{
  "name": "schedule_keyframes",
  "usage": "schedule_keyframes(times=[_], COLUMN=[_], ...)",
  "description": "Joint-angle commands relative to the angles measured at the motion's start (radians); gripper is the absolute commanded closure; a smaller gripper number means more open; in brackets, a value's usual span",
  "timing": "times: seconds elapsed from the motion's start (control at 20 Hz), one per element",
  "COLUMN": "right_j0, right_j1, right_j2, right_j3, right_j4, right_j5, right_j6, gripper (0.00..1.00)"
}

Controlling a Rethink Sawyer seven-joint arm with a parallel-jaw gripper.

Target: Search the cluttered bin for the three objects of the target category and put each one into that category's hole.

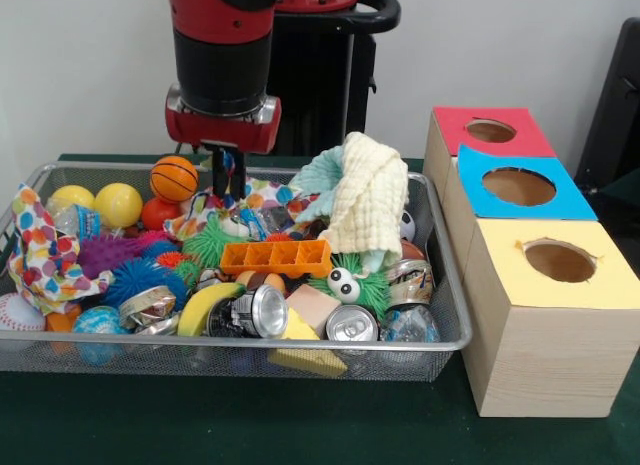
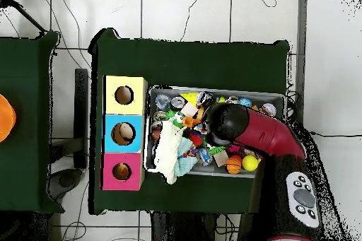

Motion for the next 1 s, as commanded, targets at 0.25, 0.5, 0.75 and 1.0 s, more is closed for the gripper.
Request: schedule_keyframes(times=[0.25, 0.5, 0.75, 1.0], right_j0=[0.017, 0.033, 0.057, 0.080], right_j1=[-0.034, -0.010, -0.014, -0.015], right_j2=[0.020, 0.034, 0.021, 0.010], right_j3=[0.106, 0.124, 0.136, 0.148], right_j4=[0.057, 0.088, 0.108, 0.134], right_j5=[0.069, 0.016, 0.003, -0.010], right_j6=[0.209, 0.244, 0.270, 0.292], gripper=[1.00, 1.00, 1.00, 1.00])
